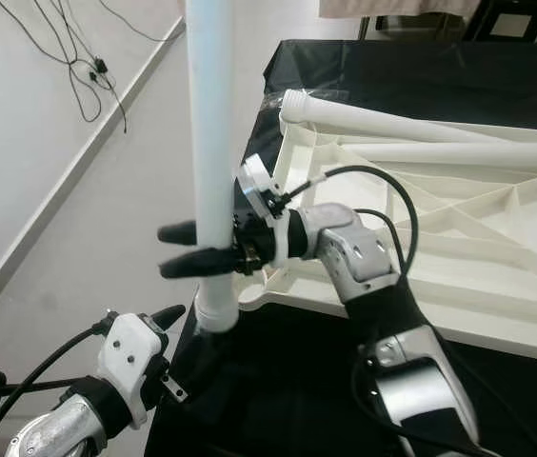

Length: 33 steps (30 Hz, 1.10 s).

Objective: Building children table

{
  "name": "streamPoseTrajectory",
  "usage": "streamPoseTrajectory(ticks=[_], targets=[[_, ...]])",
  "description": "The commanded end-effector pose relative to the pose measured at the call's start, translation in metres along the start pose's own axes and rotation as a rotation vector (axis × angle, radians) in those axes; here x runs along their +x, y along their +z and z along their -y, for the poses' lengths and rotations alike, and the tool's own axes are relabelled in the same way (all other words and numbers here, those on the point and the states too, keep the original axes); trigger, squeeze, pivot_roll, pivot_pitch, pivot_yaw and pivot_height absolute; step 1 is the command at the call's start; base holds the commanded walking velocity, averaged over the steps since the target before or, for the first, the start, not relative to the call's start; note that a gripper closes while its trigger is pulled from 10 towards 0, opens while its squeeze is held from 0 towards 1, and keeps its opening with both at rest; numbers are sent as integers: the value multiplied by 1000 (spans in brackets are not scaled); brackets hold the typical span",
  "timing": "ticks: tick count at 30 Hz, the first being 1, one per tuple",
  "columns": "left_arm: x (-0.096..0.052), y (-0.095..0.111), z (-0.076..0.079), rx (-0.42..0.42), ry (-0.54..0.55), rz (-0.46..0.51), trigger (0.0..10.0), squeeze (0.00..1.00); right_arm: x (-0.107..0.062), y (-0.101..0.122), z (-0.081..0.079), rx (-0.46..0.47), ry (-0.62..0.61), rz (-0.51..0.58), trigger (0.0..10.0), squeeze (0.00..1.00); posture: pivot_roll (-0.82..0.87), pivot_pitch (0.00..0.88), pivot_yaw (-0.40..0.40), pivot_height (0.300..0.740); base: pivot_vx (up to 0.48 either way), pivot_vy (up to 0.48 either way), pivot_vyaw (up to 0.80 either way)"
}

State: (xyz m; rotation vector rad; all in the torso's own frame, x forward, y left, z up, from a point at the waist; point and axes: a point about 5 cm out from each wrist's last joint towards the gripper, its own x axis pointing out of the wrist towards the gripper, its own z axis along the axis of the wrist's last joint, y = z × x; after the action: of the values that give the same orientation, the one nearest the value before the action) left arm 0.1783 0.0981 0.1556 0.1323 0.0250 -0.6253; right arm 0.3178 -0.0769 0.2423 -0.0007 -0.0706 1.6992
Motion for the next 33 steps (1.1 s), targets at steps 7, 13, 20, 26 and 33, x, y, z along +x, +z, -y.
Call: streamPoseTrajectory(ticks=[7,13,20,26,33], targets=[[-6,-3,1,4,-12,-40,10000,0,-15,17,5,9,-16,77,10000,0,31,291,100,740,0,0,0],[-6,-4,0,-1,-18,-45,10000,0,-27,32,9,19,-27,156,10000,0,26,292,105,740,0,0,0],[-5,-3,0,-2,-22,-49,10000,0,-36,33,11,14,-52,169,10000,0,28,289,109,740,0,0,0],[-5,-4,-1,-9,-23,-51,10000,0,-36,12,1,-3,-18,19,10000,0,27,288,110,740,0,0,0],[-6,-4,-2,-6,-24,-52,10000,0,-35,3,1,-50,-45,-76,10000,0,28,289,115,740,0,0,0]])
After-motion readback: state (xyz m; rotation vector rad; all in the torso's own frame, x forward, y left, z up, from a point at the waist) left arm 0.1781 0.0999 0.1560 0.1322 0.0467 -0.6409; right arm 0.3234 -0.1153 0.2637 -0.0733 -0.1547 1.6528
